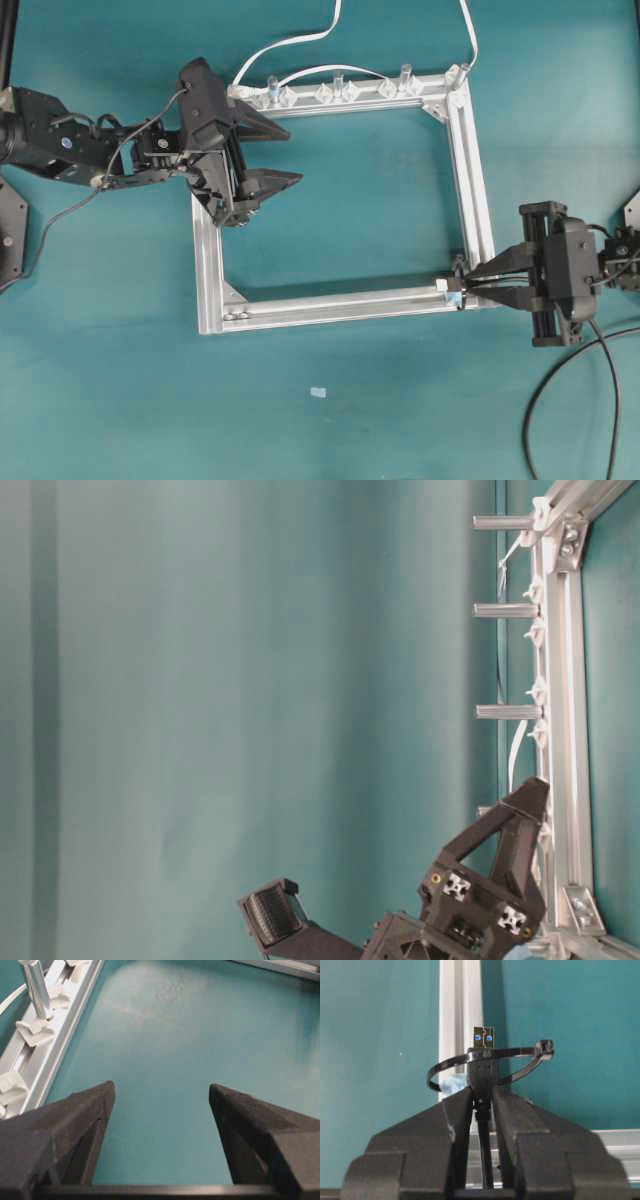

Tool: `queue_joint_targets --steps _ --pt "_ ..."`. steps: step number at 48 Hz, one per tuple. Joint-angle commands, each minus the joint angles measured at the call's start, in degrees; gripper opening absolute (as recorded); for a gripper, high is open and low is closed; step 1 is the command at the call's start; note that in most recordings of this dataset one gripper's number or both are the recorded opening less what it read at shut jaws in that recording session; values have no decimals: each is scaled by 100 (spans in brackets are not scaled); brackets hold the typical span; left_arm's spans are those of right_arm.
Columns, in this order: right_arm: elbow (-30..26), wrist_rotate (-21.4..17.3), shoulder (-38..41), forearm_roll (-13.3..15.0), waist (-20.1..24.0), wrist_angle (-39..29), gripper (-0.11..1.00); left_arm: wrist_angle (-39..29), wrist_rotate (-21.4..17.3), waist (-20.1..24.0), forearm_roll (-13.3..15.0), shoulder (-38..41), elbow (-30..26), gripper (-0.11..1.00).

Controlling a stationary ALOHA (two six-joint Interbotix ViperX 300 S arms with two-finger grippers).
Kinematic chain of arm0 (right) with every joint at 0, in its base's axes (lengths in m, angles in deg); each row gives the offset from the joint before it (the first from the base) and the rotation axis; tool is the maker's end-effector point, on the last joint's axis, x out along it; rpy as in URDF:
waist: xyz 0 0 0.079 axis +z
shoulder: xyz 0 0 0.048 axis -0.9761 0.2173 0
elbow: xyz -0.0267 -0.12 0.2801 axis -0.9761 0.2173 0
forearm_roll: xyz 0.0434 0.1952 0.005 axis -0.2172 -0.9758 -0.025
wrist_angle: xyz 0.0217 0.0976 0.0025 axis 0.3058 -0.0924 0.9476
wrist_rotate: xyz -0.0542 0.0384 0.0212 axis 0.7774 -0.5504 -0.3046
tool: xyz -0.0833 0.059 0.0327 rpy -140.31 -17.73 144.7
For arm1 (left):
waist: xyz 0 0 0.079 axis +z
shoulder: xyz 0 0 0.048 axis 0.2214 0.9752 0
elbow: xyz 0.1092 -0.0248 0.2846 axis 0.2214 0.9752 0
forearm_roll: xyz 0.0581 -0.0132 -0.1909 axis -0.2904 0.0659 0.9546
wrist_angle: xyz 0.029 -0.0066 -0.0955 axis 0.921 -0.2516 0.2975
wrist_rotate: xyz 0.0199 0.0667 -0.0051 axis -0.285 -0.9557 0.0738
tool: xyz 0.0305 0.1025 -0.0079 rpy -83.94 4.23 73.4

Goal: Insert the wire through the string loop located on the right side.
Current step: 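Push the USB plug leftward through the black zip-tie loop, then reach the left gripper over and grasp the plug tip beyond the loop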

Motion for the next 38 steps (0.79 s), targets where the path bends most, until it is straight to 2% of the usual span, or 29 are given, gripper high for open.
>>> queue_joint_targets --steps 1,24,31,38 --pt "-88 9 -26 18 -26 44 17 26 -18 18 -18 -97 -88 76" --pt "-141 18 -26 18 -123 53 17 26 -18 -44 -26 -88 -255 76" --pt "-149 18 -26 18 -132 44 17 -114 -18 -343 -35 -79 -422 76" --pt "-149 18 -26 18 -123 53 17 -598 26 -703 -35 -79 -536 76"
